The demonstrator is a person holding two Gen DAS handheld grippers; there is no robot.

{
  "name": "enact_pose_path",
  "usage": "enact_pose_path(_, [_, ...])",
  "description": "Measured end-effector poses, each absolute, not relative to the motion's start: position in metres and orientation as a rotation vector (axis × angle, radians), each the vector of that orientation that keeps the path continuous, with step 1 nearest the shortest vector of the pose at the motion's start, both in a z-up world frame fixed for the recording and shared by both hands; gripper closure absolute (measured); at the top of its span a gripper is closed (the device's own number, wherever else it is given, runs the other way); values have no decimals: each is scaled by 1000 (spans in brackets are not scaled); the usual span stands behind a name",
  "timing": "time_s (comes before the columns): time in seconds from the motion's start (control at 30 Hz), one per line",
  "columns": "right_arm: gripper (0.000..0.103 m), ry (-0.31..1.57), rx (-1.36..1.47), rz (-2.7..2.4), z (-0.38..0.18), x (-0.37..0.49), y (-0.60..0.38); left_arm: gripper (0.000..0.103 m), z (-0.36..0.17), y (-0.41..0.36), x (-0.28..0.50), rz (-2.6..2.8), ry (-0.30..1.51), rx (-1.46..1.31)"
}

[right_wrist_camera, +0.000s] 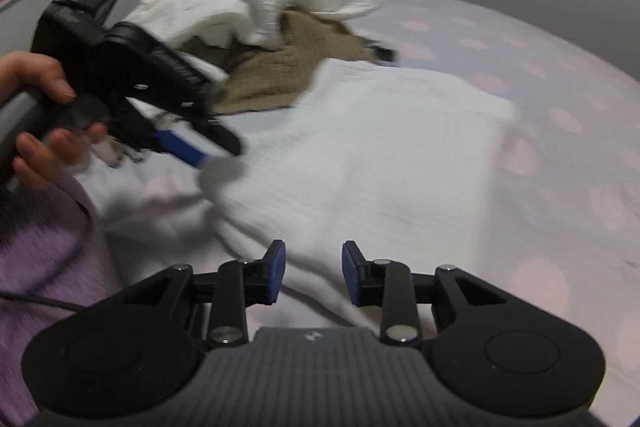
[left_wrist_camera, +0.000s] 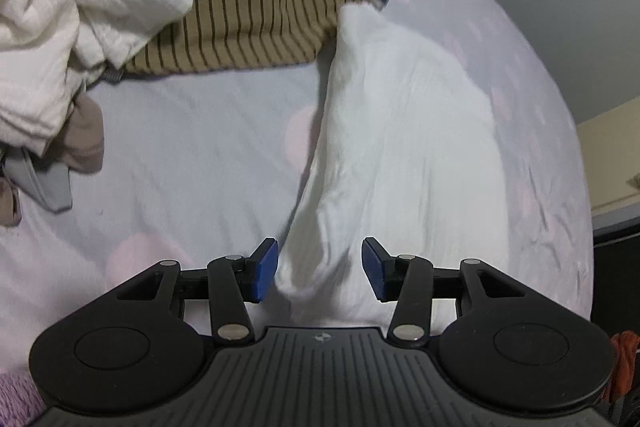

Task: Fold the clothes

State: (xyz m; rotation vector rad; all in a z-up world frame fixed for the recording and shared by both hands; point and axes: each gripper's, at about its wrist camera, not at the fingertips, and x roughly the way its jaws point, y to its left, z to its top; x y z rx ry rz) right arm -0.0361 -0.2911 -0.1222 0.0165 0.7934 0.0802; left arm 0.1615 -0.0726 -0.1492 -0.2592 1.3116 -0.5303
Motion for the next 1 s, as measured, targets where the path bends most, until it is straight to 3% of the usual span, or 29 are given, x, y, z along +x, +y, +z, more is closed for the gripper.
enact_pose_path(0.23, [54,823,-166,-81,-144,-47,-306,60,-158,-81,152,-510,1358,-183])
enact_pose_path(0.37, [47,847,-262,-135,-158,-40,-304,74,-164,-83,151,-509,1368,-194])
enact_pose_path(0.47, [53,854,-214,-163,-163,-35,-308,89,-160,-79,147,-535,1315,-227])
enact_pose_path(0.57, [81,842,-139,-192,-162,-36,-318,96,-152,-74,142,-584,1239,-275])
enact_pose_path(0.73, [83,732,64,-249,-147,-50,-342,97,-143,-64,135,-690,1170,-384])
enact_pose_path(0.77, [92,709,121,-264,-144,-54,-349,97,-145,-67,135,-674,1194,-357])
enact_pose_path(1.0, [97,821,212,-317,-170,-52,-365,98,-167,-98,139,-614,1362,-135])
